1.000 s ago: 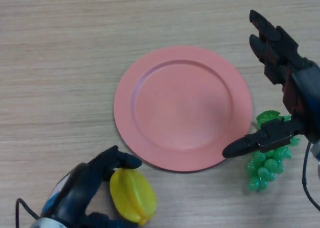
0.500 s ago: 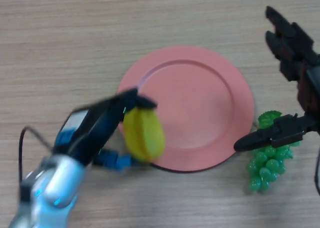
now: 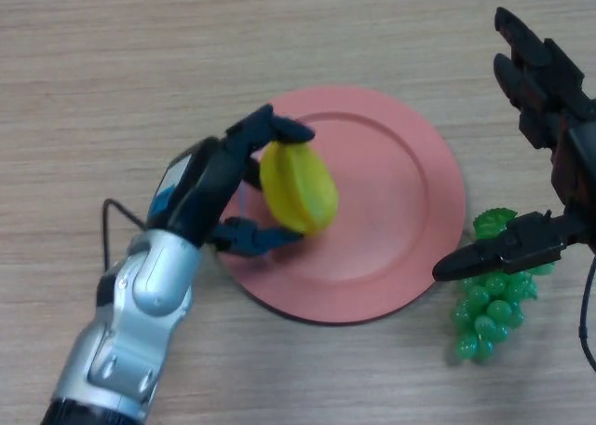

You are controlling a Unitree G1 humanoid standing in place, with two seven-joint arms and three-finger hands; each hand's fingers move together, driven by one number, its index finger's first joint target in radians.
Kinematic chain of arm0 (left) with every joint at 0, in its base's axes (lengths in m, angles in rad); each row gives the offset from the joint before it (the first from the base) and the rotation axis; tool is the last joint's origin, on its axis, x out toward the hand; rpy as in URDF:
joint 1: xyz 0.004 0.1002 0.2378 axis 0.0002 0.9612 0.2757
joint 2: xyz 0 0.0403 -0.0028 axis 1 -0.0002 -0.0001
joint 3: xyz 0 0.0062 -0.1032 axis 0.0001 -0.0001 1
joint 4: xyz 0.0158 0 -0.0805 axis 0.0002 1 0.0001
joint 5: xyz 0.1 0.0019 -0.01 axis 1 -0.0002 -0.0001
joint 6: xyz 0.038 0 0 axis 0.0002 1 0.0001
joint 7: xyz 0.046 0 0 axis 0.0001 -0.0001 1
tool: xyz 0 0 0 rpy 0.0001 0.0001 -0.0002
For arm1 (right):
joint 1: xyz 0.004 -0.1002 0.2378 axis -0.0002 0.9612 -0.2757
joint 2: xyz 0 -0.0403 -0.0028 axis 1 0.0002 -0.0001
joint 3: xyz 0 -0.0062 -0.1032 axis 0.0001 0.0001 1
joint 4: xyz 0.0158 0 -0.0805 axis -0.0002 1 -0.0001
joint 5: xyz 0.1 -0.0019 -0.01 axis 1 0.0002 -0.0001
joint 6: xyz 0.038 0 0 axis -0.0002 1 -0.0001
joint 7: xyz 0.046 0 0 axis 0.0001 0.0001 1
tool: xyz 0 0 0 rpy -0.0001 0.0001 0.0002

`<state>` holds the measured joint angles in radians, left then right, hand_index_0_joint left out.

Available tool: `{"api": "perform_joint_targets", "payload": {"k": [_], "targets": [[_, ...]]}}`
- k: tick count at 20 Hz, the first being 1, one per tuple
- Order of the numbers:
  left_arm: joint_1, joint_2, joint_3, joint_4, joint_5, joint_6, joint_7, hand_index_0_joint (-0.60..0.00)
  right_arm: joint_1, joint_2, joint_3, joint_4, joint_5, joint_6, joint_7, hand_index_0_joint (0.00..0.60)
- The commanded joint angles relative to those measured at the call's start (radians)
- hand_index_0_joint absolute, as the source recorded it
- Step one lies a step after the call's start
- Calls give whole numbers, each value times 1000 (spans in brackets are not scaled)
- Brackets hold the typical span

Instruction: Pick up the yellow starfruit and place it on the plate

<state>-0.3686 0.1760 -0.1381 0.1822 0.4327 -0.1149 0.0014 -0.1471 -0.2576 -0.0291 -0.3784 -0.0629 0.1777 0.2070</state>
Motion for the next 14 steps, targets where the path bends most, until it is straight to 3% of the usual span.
{"api": "perform_joint_targets", "payload": {"k": [1,2,3,4,5,11,13,14], "targets": [[-43,14,18,-45,-51,-63,57,-450,-36,-32,-65,-51,-44,-166,-38,0],[-41,14,13,-44,-45,-30,34,-301,-36,-32,-67,-47,-41,-168,-38,0],[-40,14,9,-43,-40,0,15,-200,-34,-32,-69,-43,-37,-169,-38,0],[-31,14,1,-43,-5,57,-19,-58,-37,-32,-68,-39,-28,-160,-37,0],[-24,14,-2,-45,16,86,-35,0,-39,-33,-68,-40,-23,-152,-35,0],[21,14,65,-165,6,11,45,0,-19,-32,-83,-121,-22,-113,-50,0],[55,28,99,-248,-37,-13,40,0,-4,-29,-78,-136,-36,-130,-56,0],[58,53,133,-264,-78,-36,12,0,3,-24,-84,-148,-24,-131,-66,0]]}}
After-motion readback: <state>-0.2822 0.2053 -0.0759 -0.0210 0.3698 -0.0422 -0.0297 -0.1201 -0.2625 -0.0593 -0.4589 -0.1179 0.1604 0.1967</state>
